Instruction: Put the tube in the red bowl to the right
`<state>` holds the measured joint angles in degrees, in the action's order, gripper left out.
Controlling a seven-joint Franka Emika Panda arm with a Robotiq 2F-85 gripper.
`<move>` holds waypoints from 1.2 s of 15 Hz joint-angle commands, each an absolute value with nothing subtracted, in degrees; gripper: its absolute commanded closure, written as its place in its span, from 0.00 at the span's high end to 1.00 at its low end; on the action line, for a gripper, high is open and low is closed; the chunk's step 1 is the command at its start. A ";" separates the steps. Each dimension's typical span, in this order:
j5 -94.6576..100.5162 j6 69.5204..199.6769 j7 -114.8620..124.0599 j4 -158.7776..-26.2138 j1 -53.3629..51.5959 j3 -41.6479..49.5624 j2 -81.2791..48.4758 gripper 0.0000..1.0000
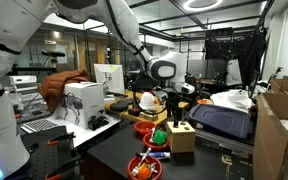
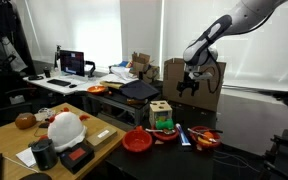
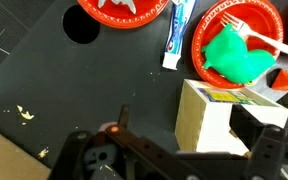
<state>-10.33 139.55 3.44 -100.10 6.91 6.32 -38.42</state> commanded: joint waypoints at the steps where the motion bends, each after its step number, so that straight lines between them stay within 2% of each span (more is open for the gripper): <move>1: -9.80 137.34 6.51 -94.94 7.13 5.54 -43.67 1.00; 18: -13.66 135.24 4.78 -85.36 11.07 0.46 -57.26 1.00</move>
<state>-11.79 137.73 5.05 -88.80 9.19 2.38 -55.43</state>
